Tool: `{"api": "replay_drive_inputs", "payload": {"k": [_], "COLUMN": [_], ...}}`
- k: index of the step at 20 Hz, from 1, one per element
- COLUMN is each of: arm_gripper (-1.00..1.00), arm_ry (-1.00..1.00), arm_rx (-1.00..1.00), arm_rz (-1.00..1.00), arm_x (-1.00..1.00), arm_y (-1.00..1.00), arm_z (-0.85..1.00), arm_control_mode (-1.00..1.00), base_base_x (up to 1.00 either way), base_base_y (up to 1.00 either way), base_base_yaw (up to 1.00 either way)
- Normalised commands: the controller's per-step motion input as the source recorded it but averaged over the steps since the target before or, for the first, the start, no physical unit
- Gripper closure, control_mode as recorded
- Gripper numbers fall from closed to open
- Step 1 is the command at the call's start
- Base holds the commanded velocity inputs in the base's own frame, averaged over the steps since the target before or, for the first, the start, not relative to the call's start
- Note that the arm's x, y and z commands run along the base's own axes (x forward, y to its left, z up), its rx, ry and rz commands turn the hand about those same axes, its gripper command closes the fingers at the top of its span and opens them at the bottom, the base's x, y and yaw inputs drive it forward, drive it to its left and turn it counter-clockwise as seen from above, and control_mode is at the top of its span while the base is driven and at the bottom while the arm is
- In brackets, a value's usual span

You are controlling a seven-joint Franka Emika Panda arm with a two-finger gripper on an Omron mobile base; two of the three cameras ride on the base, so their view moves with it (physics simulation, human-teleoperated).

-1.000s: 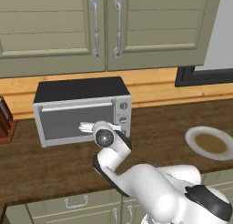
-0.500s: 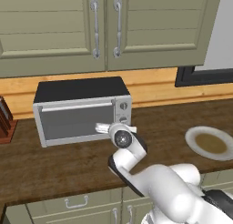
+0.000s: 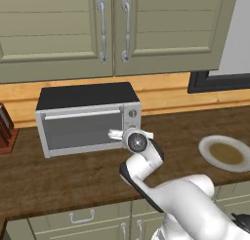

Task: Pick up the kebab skewer and baguette bread, and place them inside the toaster oven. Close the toaster oven door and start by setting the timer.

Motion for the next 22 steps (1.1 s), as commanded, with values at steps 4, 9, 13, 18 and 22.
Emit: {"api": "replay_drive_inputs", "payload": {"k": [4, 9, 13, 18, 22], "arm_gripper": [-1.00, -1.00, -1.00, -1.00, -1.00], "arm_ry": [0.00, 0.01, 0.03, 0.07, 0.04], "arm_rx": [0.00, -0.04, -0.03, -0.02, -0.01], "arm_rz": [0.00, 0.00, 0.00, 0.00, 0.06], "arm_x": [0.03, 0.01, 0.00, 0.04, 0.37], "arm_y": [-0.31, -0.30, -0.35, -0.24, 0.00], "arm_z": [-0.34, -0.38, -0.24, -0.27, -0.26], "arm_control_mode": [-1.00, -1.00, -1.00, -1.00, -1.00], "base_base_x": [0.00, 0.00, 0.00, 0.00, 0.00], "base_base_y": [0.00, 0.00, 0.00, 0.00, 0.00], "base_base_yaw": [0.00, 0.00, 0.00, 0.00, 0.00]}}
